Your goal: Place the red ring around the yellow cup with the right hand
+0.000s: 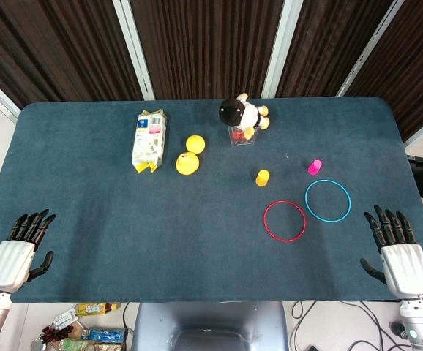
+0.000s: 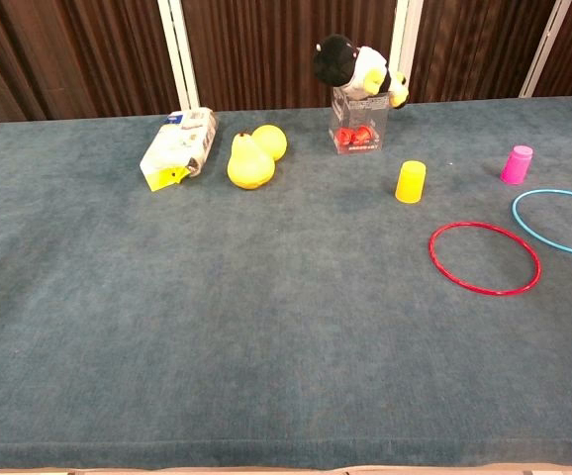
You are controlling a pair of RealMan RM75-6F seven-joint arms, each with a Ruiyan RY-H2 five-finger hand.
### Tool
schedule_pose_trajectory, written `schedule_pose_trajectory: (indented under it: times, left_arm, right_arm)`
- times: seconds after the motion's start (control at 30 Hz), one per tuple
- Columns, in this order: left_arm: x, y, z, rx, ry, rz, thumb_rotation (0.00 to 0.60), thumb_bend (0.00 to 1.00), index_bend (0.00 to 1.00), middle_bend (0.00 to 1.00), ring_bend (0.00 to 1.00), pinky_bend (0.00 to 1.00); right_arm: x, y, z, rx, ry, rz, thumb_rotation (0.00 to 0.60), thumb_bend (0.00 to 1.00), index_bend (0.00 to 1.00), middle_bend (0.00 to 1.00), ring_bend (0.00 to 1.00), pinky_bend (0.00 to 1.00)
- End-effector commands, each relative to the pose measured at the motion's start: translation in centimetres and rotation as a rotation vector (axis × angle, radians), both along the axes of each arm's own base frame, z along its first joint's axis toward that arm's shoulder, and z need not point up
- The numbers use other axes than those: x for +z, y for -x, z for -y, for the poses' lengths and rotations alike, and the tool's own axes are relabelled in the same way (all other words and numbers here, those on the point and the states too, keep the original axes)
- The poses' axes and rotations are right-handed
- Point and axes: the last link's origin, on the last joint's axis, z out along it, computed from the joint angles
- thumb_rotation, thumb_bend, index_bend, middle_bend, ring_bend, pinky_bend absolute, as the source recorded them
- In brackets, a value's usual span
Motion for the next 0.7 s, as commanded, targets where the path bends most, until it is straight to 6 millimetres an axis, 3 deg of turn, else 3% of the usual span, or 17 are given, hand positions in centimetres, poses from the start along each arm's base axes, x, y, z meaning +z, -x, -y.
schedule_pose_trajectory:
  times: [0.03,0.2,0.37,0.57,0.7]
  left_arm:
    - [0.1,0.0,0.0,0.001,-0.001,0.0,0.6,0.46,0.0,0.0,0.0,0.03]
    - [0.3,0.0,0.3,-0.004,-0.005,0.01,0.6,0.46,0.0,0.0,0.0,0.03]
    - [0.4,0.0,0.5,-0.009,0.004,0.02,0.6,0.46,0.0,0.0,0.0,0.04]
    - [0.6,0.2,0.4,-0.003,0.009,0.028,0.6,0.46,0.0,0.0,0.0,0.04]
    - [0.7,0.2,0.6,-0.005,0.017,0.033,0.6,0.46,0.0,0.0,0.0,0.04]
  right_arm:
    - [-0.3,-0.1,0.1,0.007,-0.009,-0.001,0.6,0.27,0.0,0.0,0.0,0.0]
    - [-1.8,-0.3,0.7,0.046,-0.074,-0.004,0.6,0.27,0.01,0.0,0.0,0.0]
    - [-5.1,-0.3,2.7,0.043,-0.223,-0.055,0.6,0.27,0.09,0.0,0.0,0.0]
    - [-8.6,-0.8,5.8,0.075,-0.393,-0.088,0.6,0.27,0.33,0.0,0.0,0.0]
    - [-10.3,-0.7,7.2,0.084,-0.423,-0.063,0.6,0.32,0.48,0.0,0.0,0.0]
